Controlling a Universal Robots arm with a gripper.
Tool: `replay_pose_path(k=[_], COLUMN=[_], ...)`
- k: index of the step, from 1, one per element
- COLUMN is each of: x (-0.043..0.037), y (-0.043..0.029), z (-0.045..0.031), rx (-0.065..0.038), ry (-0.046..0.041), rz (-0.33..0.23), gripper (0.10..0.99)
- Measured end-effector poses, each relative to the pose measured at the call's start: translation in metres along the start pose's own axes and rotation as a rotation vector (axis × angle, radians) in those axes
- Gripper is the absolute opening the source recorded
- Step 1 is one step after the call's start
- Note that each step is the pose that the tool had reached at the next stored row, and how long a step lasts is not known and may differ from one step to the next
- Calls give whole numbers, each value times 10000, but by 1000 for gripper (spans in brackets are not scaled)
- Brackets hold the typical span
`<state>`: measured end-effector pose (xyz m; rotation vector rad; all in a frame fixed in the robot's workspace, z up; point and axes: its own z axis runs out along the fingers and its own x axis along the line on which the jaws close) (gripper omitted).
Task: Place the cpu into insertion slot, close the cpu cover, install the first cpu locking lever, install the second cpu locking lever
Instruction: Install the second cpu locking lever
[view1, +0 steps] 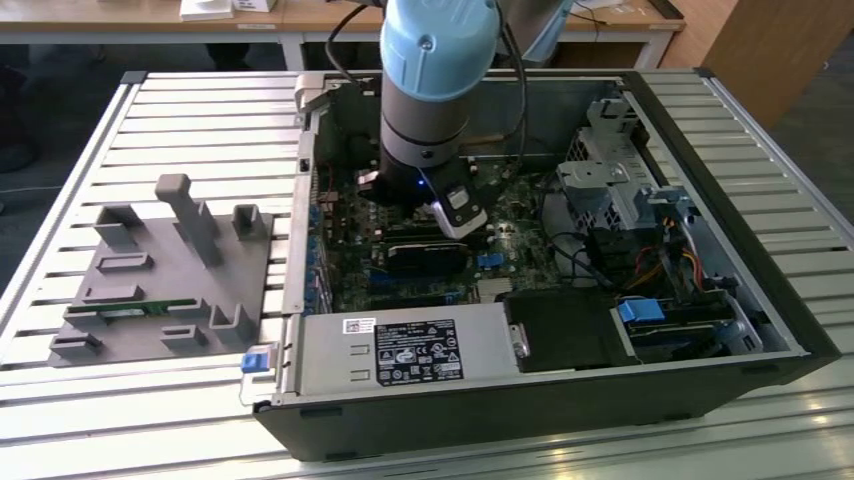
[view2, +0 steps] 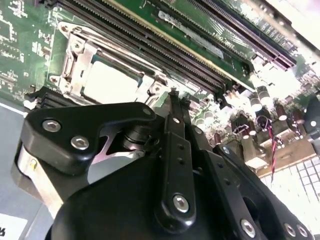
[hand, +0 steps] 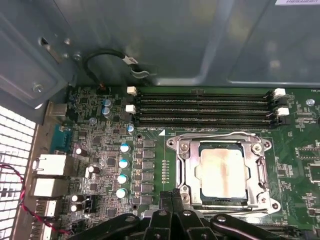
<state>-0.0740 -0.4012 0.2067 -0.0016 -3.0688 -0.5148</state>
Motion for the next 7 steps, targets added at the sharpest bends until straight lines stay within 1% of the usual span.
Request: replay_pose_path(k=[3,7], x=[2,2], y=[12,15], z=[-36,-42], rx=[1,-2], ry=[0,-2], rz=[1,0], gripper=[118,118])
